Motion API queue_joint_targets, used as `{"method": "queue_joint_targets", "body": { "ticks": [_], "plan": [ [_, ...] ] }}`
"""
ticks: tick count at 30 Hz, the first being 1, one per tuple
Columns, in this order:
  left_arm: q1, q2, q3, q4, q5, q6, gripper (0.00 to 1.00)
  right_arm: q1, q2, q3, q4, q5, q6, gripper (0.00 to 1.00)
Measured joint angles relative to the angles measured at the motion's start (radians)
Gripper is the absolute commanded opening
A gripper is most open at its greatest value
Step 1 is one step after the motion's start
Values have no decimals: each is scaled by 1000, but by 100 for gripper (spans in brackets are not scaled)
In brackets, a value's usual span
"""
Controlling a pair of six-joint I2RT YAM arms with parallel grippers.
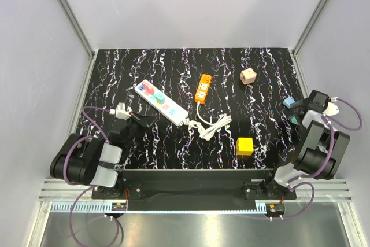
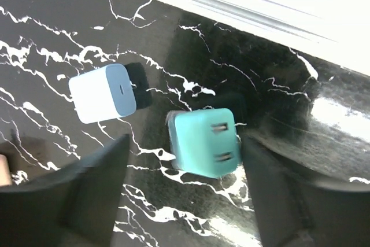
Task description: Pull the plug off the socket
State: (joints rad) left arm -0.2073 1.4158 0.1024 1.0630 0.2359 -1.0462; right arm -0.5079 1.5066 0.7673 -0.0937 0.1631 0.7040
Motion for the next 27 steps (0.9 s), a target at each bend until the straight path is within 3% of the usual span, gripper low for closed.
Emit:
{"method": "queue_joint_targets", "body": {
  "ticks": [1,10,14,19,27],
  "plan": [
    [0,0,0,0,0,0,0,0,-1,9,-16,0,-11,100],
    [0,0,0,12,0,-2,0,52,-146,126,-182,48,-87,100],
    [0,1,-6,42,0,-10,0,235,-183,270,-286,110,-159,100],
    [0,19,-13,71,0,-25,0,520,-46,571,-423,166,-274,100],
    [0,14,-45,105,-9,-28,0,871,119,713,-578,133,-381,100]
  ]
}}
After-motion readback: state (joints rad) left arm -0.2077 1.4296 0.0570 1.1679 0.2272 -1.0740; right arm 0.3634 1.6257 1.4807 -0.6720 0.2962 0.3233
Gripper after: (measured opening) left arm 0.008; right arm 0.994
